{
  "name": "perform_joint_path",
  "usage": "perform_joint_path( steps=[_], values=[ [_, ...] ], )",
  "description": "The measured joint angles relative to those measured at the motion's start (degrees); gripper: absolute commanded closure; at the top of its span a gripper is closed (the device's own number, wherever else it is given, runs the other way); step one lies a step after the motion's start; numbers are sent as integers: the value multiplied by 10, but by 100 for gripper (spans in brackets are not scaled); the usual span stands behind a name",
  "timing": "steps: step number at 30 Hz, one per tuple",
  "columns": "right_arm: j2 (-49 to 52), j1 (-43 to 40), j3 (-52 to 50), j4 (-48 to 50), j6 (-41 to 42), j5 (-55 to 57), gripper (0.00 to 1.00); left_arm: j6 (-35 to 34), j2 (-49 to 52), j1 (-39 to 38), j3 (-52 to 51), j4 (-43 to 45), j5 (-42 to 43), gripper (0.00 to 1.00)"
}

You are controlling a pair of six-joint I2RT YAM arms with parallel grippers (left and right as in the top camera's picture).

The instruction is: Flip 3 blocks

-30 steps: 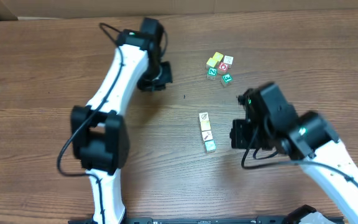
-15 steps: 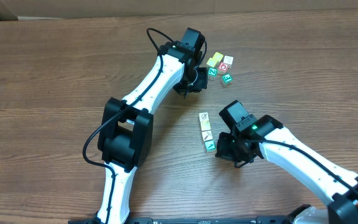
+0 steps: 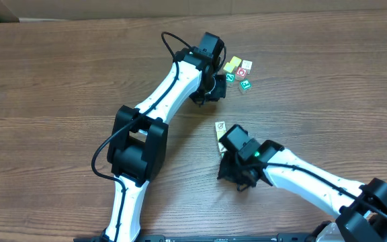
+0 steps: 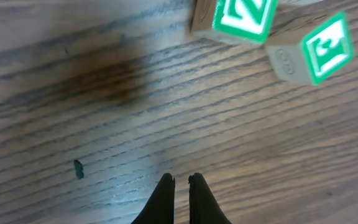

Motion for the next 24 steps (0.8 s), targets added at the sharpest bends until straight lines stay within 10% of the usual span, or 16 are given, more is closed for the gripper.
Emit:
perform_joint_path(
  steps=[24],
  values=[
    [0,14,-33,79,113,117,96,-7,37,-24,-20,20,-14,96]
  ],
)
